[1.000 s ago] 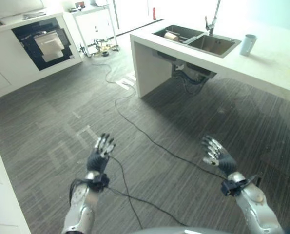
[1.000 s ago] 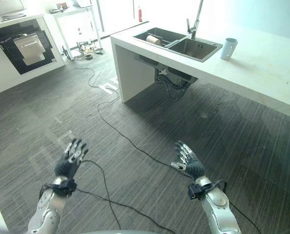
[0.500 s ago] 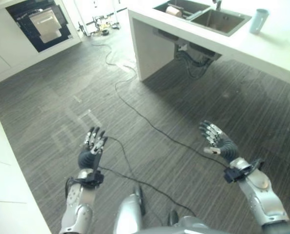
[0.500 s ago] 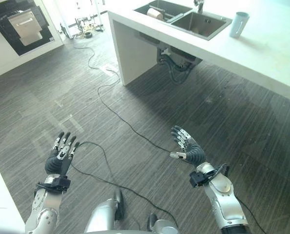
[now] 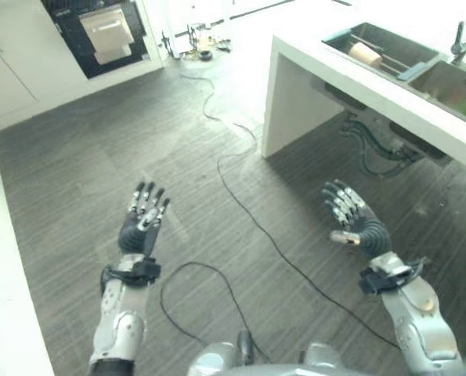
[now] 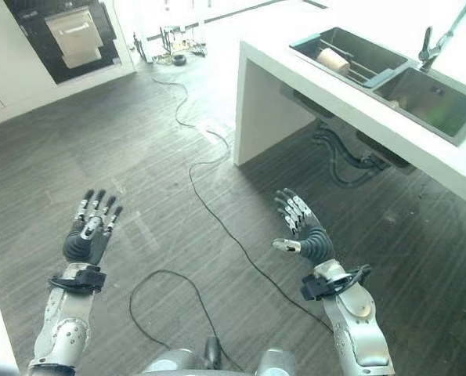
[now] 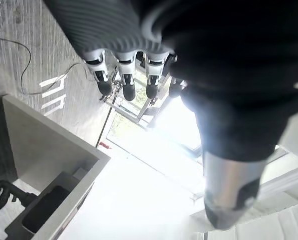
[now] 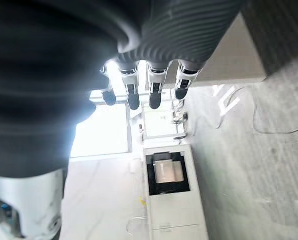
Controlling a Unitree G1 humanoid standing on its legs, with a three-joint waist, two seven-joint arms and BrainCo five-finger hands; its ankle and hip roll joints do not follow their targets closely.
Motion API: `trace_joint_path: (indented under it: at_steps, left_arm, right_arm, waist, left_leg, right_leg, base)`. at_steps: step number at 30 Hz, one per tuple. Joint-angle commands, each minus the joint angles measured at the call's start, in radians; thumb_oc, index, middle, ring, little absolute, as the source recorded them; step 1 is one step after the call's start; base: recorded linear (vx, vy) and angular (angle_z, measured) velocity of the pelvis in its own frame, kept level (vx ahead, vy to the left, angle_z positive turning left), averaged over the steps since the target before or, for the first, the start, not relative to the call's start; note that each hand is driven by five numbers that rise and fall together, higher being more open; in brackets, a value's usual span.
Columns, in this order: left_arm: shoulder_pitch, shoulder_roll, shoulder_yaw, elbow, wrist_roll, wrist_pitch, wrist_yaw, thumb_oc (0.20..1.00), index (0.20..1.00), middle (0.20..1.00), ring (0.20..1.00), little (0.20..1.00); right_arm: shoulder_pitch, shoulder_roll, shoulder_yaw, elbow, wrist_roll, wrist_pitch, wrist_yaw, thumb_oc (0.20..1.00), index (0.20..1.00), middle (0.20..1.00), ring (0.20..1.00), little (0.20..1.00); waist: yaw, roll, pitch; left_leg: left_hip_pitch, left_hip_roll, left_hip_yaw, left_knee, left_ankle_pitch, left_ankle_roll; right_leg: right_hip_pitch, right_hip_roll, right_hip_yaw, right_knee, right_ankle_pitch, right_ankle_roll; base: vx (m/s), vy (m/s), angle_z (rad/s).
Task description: Place the dishes in the dishwasher.
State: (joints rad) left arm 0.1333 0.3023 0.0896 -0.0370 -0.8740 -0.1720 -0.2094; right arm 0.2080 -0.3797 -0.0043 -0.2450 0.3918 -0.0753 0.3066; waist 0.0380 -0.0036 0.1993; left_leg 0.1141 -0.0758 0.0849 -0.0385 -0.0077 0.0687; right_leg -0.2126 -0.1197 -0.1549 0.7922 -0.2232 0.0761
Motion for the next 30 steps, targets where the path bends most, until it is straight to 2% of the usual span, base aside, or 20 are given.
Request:
trace_joint_path:
  at_steps: [1, 3, 6, 9, 10, 11, 14, 17, 18, 19, 20, 21, 22, 23, 24, 25, 27, 28, 29, 30]
  left_arm:
    - [0.039, 0.067, 0.045, -0.068, 0.025, -0.036, -0.024, 1.000, 1.000, 1.000, 1.000, 1.000]
    - [0.042, 0.075, 0.046, -0.074, 0.046, -0.079, -0.011, 1.000, 1.000, 1.000, 1.000, 1.000]
    - [0.032, 0.081, 0.024, -0.124, 0.039, -0.116, -0.007, 1.000, 1.000, 1.000, 1.000, 1.000]
    - [0.017, 0.080, -0.002, -0.163, 0.139, -0.168, 0.007, 1.000, 1.000, 1.000, 1.000, 1.000]
    - [0.010, 0.103, -0.007, -0.173, 0.248, -0.214, 0.042, 1.000, 1.000, 1.000, 1.000, 1.000]
    - [0.009, 0.122, -0.008, -0.178, 0.263, -0.226, 0.060, 1.000, 1.000, 1.000, 1.000, 1.000]
    - [-0.001, 0.119, 0.007, -0.181, 0.219, -0.196, 0.081, 1.000, 1.000, 1.000, 1.000, 1.000]
    - [0.004, 0.104, 0.014, -0.176, 0.211, -0.192, 0.089, 1.000, 1.000, 1.000, 1.000, 1.000]
    - [0.012, 0.085, 0.002, -0.183, 0.241, -0.191, 0.088, 1.000, 1.000, 1.000, 1.000, 1.000]
    - [0.016, 0.082, -0.005, -0.182, 0.257, -0.202, 0.093, 1.000, 1.000, 1.000, 1.000, 1.000]
    - [0.025, 0.076, -0.016, -0.184, 0.273, -0.215, 0.102, 1.000, 1.000, 1.000, 1.000, 1.000]
    - [0.028, 0.074, -0.019, -0.185, 0.272, -0.218, 0.102, 1.000, 1.000, 1.000, 1.000, 1.000]
    - [0.041, 0.066, -0.016, -0.187, 0.270, -0.228, 0.096, 1.000, 1.000, 1.000, 1.000, 1.000]
    - [0.046, 0.064, -0.010, -0.187, 0.266, -0.231, 0.086, 1.000, 1.000, 1.000, 1.000, 1.000]
    - [0.062, 0.066, 0.008, -0.194, 0.275, -0.236, 0.087, 1.000, 1.000, 1.000, 1.000, 1.000]
    - [0.065, 0.066, 0.010, -0.196, 0.285, -0.238, 0.094, 1.000, 1.000, 1.000, 1.000, 1.000]
    - [0.078, 0.087, 0.019, -0.195, 0.394, -0.278, 0.170, 1.000, 1.000, 1.000, 1.000, 1.000]
    - [0.081, 0.094, 0.023, -0.194, 0.430, -0.290, 0.200, 1.000, 1.000, 1.000, 1.000, 1.000]
    - [0.089, 0.109, 0.038, -0.205, 0.457, -0.305, 0.247, 1.000, 1.000, 1.000, 1.000, 1.000]
    - [0.091, 0.110, 0.044, -0.211, 0.461, -0.316, 0.254, 1.000, 1.000, 1.000, 1.000, 1.000]
  right_arm:
    - [-0.021, -0.027, -0.024, 0.014, 0.040, -0.068, -0.007, 1.000, 1.000, 1.000, 1.000, 1.000]
    - [-0.018, -0.042, -0.039, 0.014, 0.079, -0.055, 0.010, 1.000, 1.000, 1.000, 1.000, 1.000]
    - [-0.016, -0.065, -0.046, 0.012, 0.093, -0.057, -0.005, 1.000, 1.000, 1.000, 1.000, 1.000]
    - [-0.030, -0.062, -0.045, 0.007, 0.094, -0.057, -0.025, 1.000, 1.000, 1.000, 1.000, 1.000]
    - [-0.034, -0.081, -0.053, 0.005, 0.109, -0.049, -0.015, 1.000, 1.000, 1.000, 1.000, 1.000]
    - [-0.030, -0.101, -0.057, 0.002, 0.115, -0.048, -0.013, 1.000, 1.000, 1.000, 1.000, 1.000]
    - [-0.036, -0.108, -0.062, -0.005, 0.098, -0.033, -0.017, 1.000, 1.000, 1.000, 1.000, 1.000]
    - [-0.039, -0.108, -0.071, -0.008, 0.083, -0.037, -0.013, 1.000, 1.000, 1.000, 1.000, 1.000]
    - [-0.036, -0.123, -0.100, -0.031, 0.070, -0.043, -0.005, 1.000, 1.000, 1.000, 1.000, 1.000]
    - [-0.037, -0.134, -0.112, -0.038, 0.073, -0.047, -0.001, 1.000, 1.000, 1.000, 1.000, 1.000]
    - [-0.041, -0.160, -0.133, -0.045, 0.088, -0.061, 0.002, 1.000, 1.000, 1.000, 1.000, 1.000]
    - [-0.042, -0.165, -0.139, -0.047, 0.091, -0.069, 0.001, 1.000, 1.000, 1.000, 1.000, 1.000]
    - [-0.042, -0.170, -0.159, -0.054, 0.099, -0.076, 0.012, 1.000, 1.000, 1.000, 1.000, 1.000]
    - [-0.047, -0.169, -0.173, -0.066, 0.106, -0.079, 0.006, 1.000, 1.000, 1.000, 1.000, 1.000]
    - [-0.068, -0.185, -0.178, -0.084, 0.127, -0.086, -0.026, 1.000, 1.000, 1.000, 1.000, 1.000]
    - [-0.071, -0.187, -0.178, -0.086, 0.130, -0.087, -0.031, 1.000, 1.000, 1.000, 1.000, 1.000]
    - [-0.106, -0.190, -0.169, -0.091, 0.139, -0.086, -0.033, 1.000, 1.000, 1.000, 1.000, 1.000]
    - [-0.116, -0.193, -0.166, -0.097, 0.142, -0.083, -0.026, 1.000, 1.000, 1.000, 1.000, 1.000]
    - [-0.124, -0.194, -0.166, -0.113, 0.141, -0.086, -0.008, 1.000, 1.000, 1.000, 1.000, 1.000]
    - [-0.125, -0.194, -0.167, -0.119, 0.140, -0.088, -0.007, 1.000, 1.000, 1.000, 1.000, 1.000]
  waist:
    - [0.004, -0.050, -0.050]
    - [-0.003, -0.055, -0.031]
    - [-0.046, -0.078, -0.016]
    - [-0.067, -0.072, -0.011]
    - [-0.070, -0.075, -0.025]
    - [-0.073, -0.074, -0.040]
    - [-0.086, -0.071, -0.079]
    - [-0.102, -0.053, -0.106]
    - [-0.118, -0.043, -0.117]
    - [-0.121, -0.044, -0.114]
    - [-0.114, -0.068, -0.096]
    - [-0.113, -0.067, -0.093]
    - [-0.097, -0.094, -0.074]
    - [-0.083, -0.109, -0.058]
    - [-0.049, -0.119, -0.037]
    - [-0.044, -0.120, -0.034]
    - [-0.038, -0.100, -0.038]
    - [-0.027, -0.093, -0.036]
    - [-0.005, -0.073, -0.038]
    - [0.004, -0.069, -0.036]
  left_leg:
    - [-0.076, 0.035, -0.040, -0.041, -0.001, -0.014]
    - [-0.048, 0.037, -0.042, -0.042, -0.019, -0.024]
    - [0.020, 0.008, -0.071, -0.049, -0.078, -0.018]
    - [0.088, 0.011, -0.080, -0.049, -0.128, -0.013]
    - [0.115, 0.004, -0.079, -0.049, -0.149, -0.014]
    - [0.128, -0.002, -0.075, -0.046, -0.162, -0.016]
    - [0.153, -0.005, -0.070, -0.002, -0.203, -0.019]
    - [0.154, 0.025, -0.050, 0.093, -0.149, -0.059]
    - [0.101, 0.066, -0.026, 0.327, -0.019, -0.124]
    - [0.065, 0.076, -0.021, 0.429, 0.027, -0.146]
    - [-0.057, 0.051, -0.024, 0.695, 0.077, -0.160]
    - [-0.101, 0.050, -0.031, 0.751, 0.077, -0.160]
    - [-0.233, 0.028, -0.056, 0.948, 0.065, -0.145]
    - [-0.357, 0.025, -0.057, 1.018, 0.033, -0.120]
    - [-0.413, 0.038, -0.075, 0.812, 0.009, -0.082]
    - [-0.401, 0.041, -0.069, 0.783, 0.009, -0.082]
    - [-0.339, 0.093, -0.070, 0.449, 0.044, -0.094]
    - [-0.305, 0.094, -0.091, 0.266, 0.067, -0.098]
    - [-0.296, 0.096, -0.197, 0.058, 0.132, -0.114]
    - [-0.293, 0.094, -0.228, 0.015, 0.157, -0.120]
  right_leg:
    - [0.163, 0.032, -0.089, -0.415, 0.143, 0.012]
    - [0.164, 0.046, -0.111, -0.536, 0.142, 0.012]
    - [0.089, 0.058, -0.047, -0.760, 0.287, 0.051]
    - [0.025, 0.042, -0.070, -0.842, 0.362, 0.072]
    - [0.033, 0.045, -0.090, -0.879, 0.358, 0.068]
    - [0.051, 0.049, -0.098, -0.879, 0.367, 0.065]
    - [0.089, 0.052, -0.086, -0.874, 0.377, 0.045]
    - [0.120, 0.069, -0.080, -0.866, 0.349, 0.013]
    - [0.160, 0.086, -0.058, -0.870, 0.311, -0.028]
    - [0.175, 0.091, -0.048, -0.868, 0.299, -0.040]
    - [0.212, 0.082, -0.014, -0.863, 0.280, -0.064]
    - [0.214, 0.086, -0.008, -0.860, 0.276, -0.070]
    - [0.244, 0.071, 0.025, -0.857, 0.267, -0.082]
    - [0.263, 0.072, 0.044, -0.860, 0.266, -0.085]
    - [0.292, 0.091, 0.088, -0.863, 0.248, -0.078]
    - [0.298, 0.091, 0.096, -0.864, 0.245, -0.076]
    - [0.320, 0.125, 0.146, -0.875, 0.220, -0.063]
    - [0.339, 0.132, 0.181, -0.878, 0.207, -0.055]
    - [0.370, 0.155, 0.240, -0.879, 0.183, -0.055]
    - [0.387, 0.161, 0.261, -0.878, 0.170, -0.058]
  base:
    - [0.27, -0.051, 0.59]
    - [0.28, -0.077, 0.30]
    - [0.48, -0.118, 0.31]
    - [0.50, -0.164, 0.40]
    - [0.58, -0.198, 0.33]
    - [0.57, -0.195, 0.15]
    - [0.42, -0.152, -0.13]
    - [0.38, -0.190, -0.34]
    - [0.41, -0.276, -0.31]
    - [0.51, -0.370, 0.02]
    - [0.27, -0.213, -0.09]
    - [0.28, -0.207, -0.35]
    - [0.21, -0.128, -0.81]
    - [0.43, -0.105, -1.32]
    - [0.38, -0.047, -1.48]
    - [0.42, 0.027, -1.42]
    - [0.37, 0.127, -1.52]
    - [0.57, 0.263, -1.61]
    - [0.51, 0.246, -1.22]
    - [0.45, 0.230, -0.94]
